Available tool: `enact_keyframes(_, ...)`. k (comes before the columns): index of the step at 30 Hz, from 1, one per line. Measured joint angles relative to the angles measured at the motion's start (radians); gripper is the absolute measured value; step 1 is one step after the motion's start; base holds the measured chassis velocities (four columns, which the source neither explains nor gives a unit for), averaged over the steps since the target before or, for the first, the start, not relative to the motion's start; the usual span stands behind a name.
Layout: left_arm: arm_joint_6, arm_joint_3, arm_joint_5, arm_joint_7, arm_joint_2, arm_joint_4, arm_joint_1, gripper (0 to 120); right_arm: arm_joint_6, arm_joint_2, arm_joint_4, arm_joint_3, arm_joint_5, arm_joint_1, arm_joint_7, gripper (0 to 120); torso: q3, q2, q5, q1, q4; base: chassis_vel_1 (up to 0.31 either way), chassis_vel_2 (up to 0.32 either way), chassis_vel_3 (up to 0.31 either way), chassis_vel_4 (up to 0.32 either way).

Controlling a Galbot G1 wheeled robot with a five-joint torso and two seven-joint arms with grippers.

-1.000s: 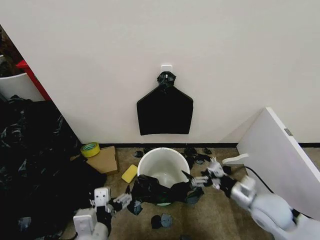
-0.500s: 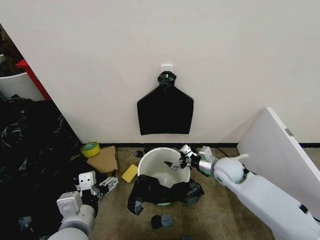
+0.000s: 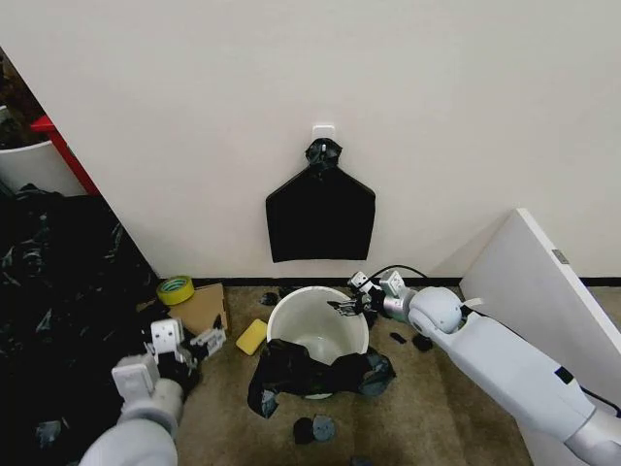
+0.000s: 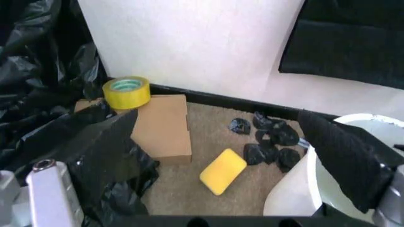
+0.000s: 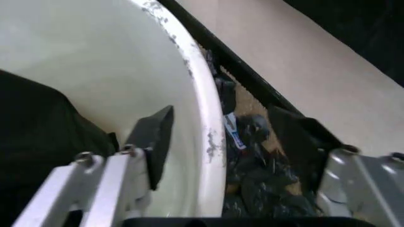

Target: Place the garbage bag over the trash bin.

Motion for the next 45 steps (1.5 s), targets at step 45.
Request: enact_keyframes(45, 0.012, -0.052, 0.028, -0.029, -0.037, -0.05, 0.119, 100, 0.301, -0.031, 0.474, 0.158, 0.758, -0.537, 1.207, 3, 0.0, 0.0, -0.0004, 0.0, 0.0001, 0.0, 0.0, 0.0, 0.0)
